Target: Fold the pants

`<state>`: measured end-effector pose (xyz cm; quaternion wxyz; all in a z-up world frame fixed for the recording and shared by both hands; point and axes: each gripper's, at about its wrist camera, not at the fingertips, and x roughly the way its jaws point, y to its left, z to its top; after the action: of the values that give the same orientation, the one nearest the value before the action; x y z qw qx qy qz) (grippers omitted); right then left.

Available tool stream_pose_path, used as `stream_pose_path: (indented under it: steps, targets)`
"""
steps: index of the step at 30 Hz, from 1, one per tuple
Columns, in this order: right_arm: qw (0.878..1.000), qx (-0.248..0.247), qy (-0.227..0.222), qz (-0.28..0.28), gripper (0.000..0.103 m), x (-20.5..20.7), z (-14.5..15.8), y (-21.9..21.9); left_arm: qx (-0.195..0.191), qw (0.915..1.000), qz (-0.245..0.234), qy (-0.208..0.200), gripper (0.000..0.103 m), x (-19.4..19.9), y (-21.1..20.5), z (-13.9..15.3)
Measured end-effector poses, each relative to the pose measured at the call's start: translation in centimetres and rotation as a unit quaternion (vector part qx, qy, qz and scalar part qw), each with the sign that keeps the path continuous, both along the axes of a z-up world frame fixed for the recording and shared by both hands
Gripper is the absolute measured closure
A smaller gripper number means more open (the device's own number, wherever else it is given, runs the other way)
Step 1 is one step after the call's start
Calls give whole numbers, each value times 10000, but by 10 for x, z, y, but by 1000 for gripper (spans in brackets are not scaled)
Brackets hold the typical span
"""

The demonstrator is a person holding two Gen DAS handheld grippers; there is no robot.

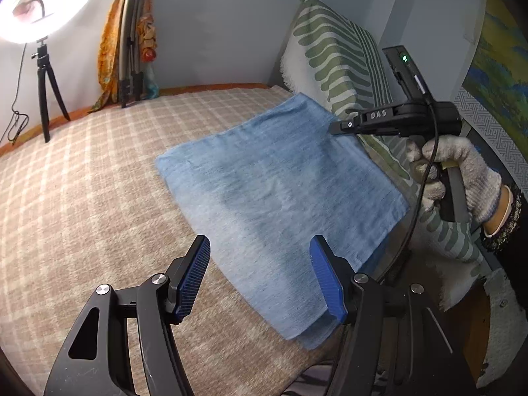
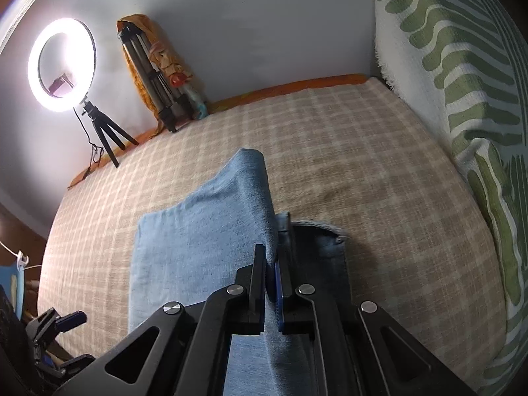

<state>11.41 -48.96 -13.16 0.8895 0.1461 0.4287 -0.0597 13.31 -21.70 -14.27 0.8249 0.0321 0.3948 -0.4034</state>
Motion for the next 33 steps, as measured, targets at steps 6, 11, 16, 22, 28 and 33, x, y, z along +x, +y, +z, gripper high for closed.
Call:
stream_pose_path:
  steps: [6, 11, 16, 22, 28, 33]
  targets:
    - [9998, -122, 120, 60, 101, 3, -17, -8, 74, 9999, -65, 68, 41, 4, -11, -8]
    - [9997, -10, 236, -51, 102, 3, -33, -23, 115, 9997, -137, 160, 41, 10, -18, -14]
    - [9989, -256, 357, -140, 103, 3, -40, -30, 17, 9986, -104, 521, 41, 27, -23, -27]
    - [9996, 133, 168, -161, 96, -13, -43, -58, -160, 9958, -19, 901, 41, 43, -24, -37]
    - [9974, 695, 0, 171, 38, -22, -48, -73, -434, 9907, 224, 1270, 40, 62, -14, -46]
    - [9878, 1408, -138, 650, 25, -21, -61, -77, -513, 9874, 408, 1442, 40, 73, -10, -51]
